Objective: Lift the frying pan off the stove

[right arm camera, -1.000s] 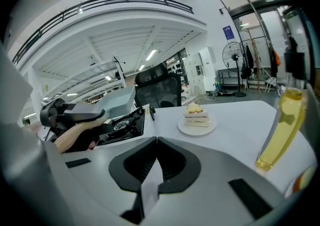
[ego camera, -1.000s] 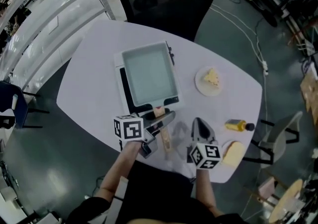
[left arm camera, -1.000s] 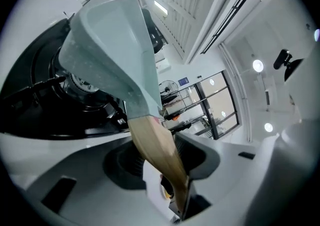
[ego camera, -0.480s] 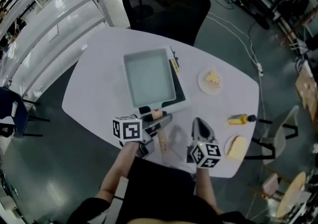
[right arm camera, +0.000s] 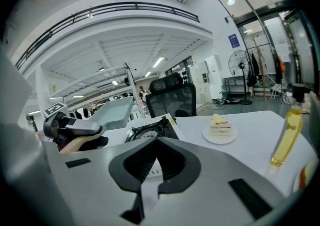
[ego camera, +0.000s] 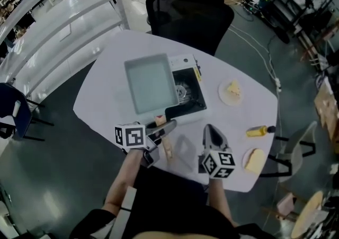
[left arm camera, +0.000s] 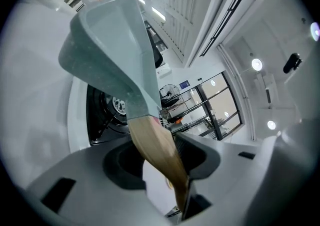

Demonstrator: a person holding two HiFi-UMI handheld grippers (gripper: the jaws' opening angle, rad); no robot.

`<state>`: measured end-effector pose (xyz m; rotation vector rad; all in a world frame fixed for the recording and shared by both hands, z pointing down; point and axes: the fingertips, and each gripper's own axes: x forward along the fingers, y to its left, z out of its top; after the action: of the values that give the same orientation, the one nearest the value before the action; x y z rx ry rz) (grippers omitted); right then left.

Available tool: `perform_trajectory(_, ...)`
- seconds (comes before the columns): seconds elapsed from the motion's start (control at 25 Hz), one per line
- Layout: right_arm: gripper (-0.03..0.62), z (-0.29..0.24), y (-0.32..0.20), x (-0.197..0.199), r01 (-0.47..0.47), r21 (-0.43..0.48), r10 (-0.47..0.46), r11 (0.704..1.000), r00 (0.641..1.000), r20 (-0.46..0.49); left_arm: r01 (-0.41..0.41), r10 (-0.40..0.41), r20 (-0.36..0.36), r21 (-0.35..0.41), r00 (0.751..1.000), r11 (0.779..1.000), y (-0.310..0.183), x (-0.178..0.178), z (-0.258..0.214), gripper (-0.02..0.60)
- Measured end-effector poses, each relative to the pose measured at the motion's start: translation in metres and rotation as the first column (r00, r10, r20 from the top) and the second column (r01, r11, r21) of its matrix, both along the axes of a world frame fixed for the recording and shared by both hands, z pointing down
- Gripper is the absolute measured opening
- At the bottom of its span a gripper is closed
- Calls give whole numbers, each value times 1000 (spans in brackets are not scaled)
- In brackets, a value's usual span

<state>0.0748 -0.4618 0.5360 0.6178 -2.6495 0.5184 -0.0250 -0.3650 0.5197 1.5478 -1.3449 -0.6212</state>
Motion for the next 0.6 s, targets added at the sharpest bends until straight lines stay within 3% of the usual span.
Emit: perform_trajectory(0.6, 6, -18, 63, -58, 148, 28, -148, 989, 989, 13, 124, -124, -41, 13, 991, 992, 82, -38, -3, 179)
